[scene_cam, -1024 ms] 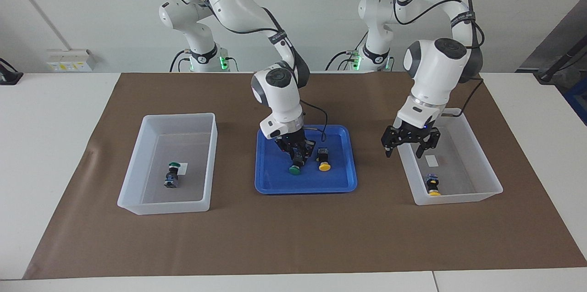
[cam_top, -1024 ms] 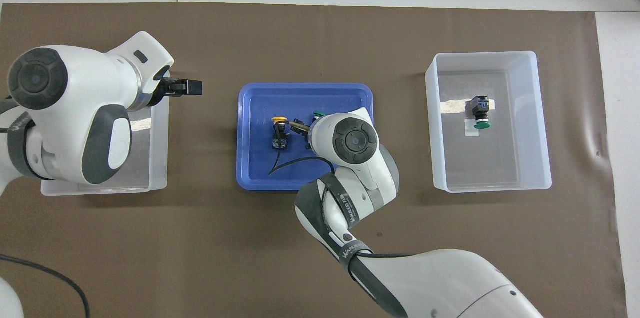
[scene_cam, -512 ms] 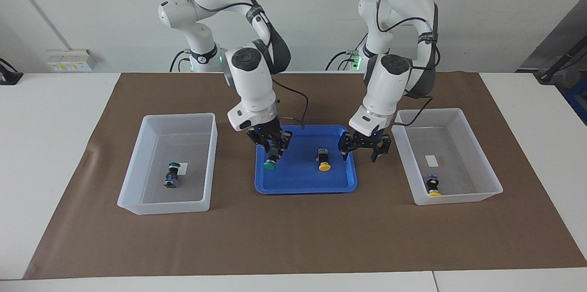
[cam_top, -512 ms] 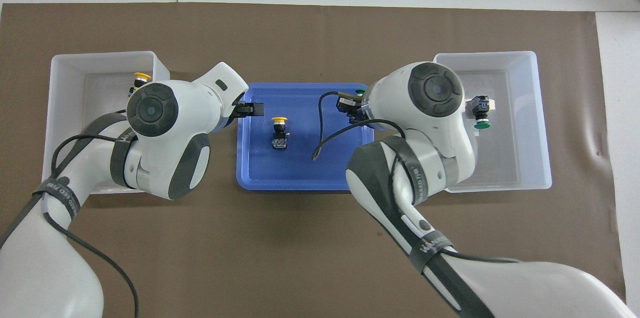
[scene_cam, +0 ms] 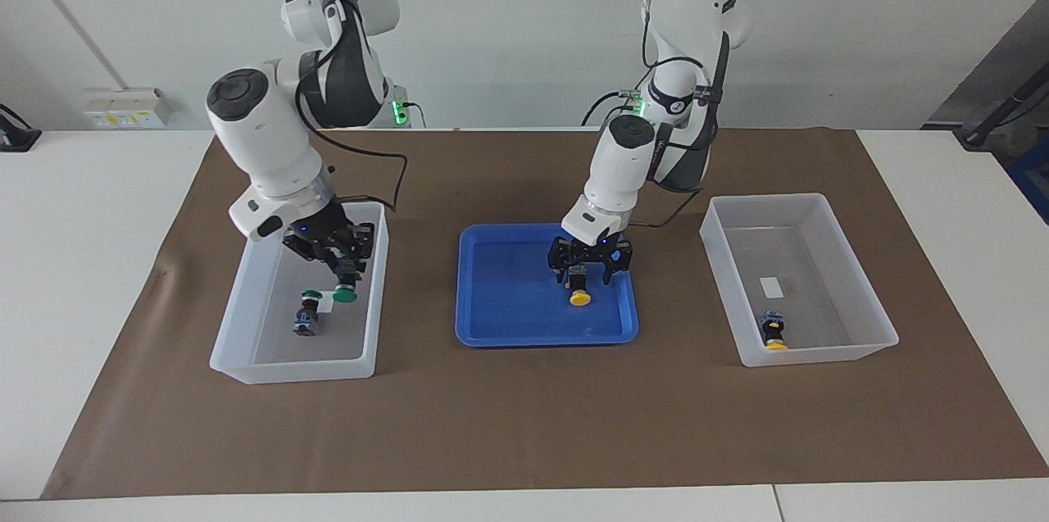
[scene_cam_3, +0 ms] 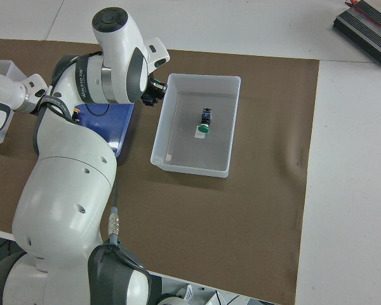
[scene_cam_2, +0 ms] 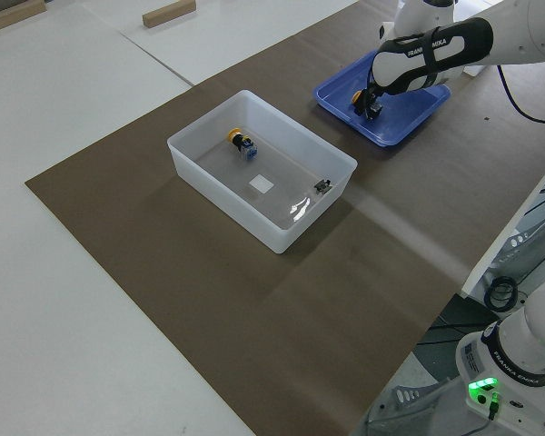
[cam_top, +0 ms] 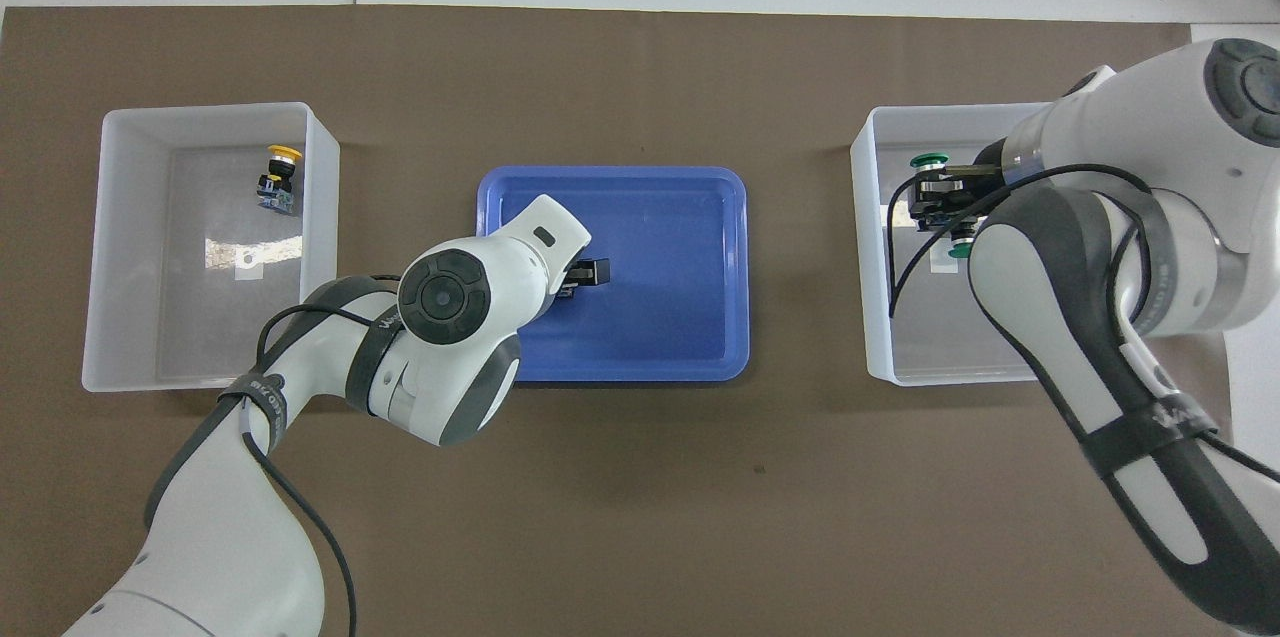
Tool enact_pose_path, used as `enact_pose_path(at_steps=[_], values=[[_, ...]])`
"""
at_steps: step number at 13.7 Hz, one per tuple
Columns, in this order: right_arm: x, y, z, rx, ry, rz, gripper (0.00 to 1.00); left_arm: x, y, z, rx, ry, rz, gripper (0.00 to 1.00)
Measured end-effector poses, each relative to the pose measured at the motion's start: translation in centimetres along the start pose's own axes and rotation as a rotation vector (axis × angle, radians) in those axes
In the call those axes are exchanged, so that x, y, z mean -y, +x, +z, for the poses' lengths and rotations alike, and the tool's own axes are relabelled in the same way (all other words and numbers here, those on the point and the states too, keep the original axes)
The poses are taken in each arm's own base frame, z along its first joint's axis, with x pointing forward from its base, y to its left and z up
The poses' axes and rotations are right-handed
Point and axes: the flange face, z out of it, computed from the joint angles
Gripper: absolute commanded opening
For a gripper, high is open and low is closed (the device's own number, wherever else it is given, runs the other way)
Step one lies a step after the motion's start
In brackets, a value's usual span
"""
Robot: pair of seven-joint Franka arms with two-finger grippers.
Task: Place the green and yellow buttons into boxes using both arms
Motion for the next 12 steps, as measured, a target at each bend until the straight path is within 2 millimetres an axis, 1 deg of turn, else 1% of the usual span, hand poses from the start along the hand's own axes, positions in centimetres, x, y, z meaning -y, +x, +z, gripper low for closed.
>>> enact_pose_path(at_steps=[1, 2, 3, 6, 8, 9, 10, 12], values=[[-1.8, -0.7, 1.2, 0.016, -0.002, -0.021, 0.0, -0.1, -0.3, 0.2, 0.001, -0.001, 0.003, 0.38], [-2.8, -1.5, 2.4, 0.022, -0.003, -0.031, 0.0, -0.2, -0.3, 0.2, 0.002, -0.001, 0.005, 0.08], [-3.2, -2.1, 3.7, 0.023, -0.005, -0.032, 0.0, -0.2, -0.3, 0.2, 0.001, -0.001, 0.005, 0.0], [-3.4, -4.1, 7.8, 0.007, -0.014, -0.028, 0.0, -0.2, -0.2, 0.0, -0.004, -0.003, 0.003, 0.0], [-3.7, -4.9, 9.4, 0.0, -0.019, -0.025, 0.0, 0.3, 0.5, -0.5, -0.019, -0.003, -0.007, 0.0], [-3.7, -5.2, 9.7, 0.003, -0.019, -0.024, 0.06, 0.7, 1.2, -1.2, -0.037, -0.007, -0.017, 0.0], [-3.7, -5.2, 9.8, 0.005, -0.019, -0.024, 0.22, 1.5, 2.2, -2.4, -0.059, -0.01, -0.035, 0.0], [-3.7, -5.4, 10.0, 0.01, -0.018, -0.023, 0.86, 4.2, 4.5, -5.6, -0.098, -0.009, -0.083, 0.0]])
